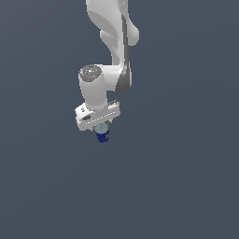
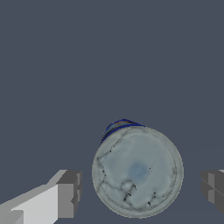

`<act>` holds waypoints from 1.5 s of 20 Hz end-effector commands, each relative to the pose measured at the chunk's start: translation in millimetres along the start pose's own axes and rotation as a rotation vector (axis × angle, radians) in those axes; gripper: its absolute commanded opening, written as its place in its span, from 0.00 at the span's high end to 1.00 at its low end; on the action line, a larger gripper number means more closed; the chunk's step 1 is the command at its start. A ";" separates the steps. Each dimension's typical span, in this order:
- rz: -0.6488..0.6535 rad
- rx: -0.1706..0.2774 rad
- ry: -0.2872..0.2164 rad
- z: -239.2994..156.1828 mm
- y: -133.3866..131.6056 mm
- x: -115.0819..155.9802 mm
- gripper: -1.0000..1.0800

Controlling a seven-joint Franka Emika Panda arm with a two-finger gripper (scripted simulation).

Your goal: Pick up the object and move it to a goal position.

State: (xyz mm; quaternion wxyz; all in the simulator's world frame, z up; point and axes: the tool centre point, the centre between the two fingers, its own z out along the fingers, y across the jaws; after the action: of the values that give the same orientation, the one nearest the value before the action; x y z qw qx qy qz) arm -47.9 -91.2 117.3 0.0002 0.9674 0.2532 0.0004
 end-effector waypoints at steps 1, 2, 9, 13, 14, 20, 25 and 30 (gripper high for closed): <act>-0.001 0.001 -0.001 9.2 -0.5 -0.5 0.04; -0.001 0.001 -0.001 14.2 -0.4 -0.8 0.04; -0.003 0.001 -0.001 40.9 -0.5 -0.9 0.04; -0.003 0.001 -0.001 43.1 -0.1 -0.6 1.00; -0.003 0.001 -0.001 43.1 -0.1 -0.6 1.00; -0.003 0.001 -0.001 43.1 -0.1 -0.6 1.00; -0.003 0.000 -0.001 41.2 0.1 -0.1 1.00; -0.003 0.000 -0.001 30.2 -4.3 9.6 1.00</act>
State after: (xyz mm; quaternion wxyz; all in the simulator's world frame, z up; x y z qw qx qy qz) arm -45.5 -86.1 80.9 -0.0006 0.9672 0.2542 -0.0022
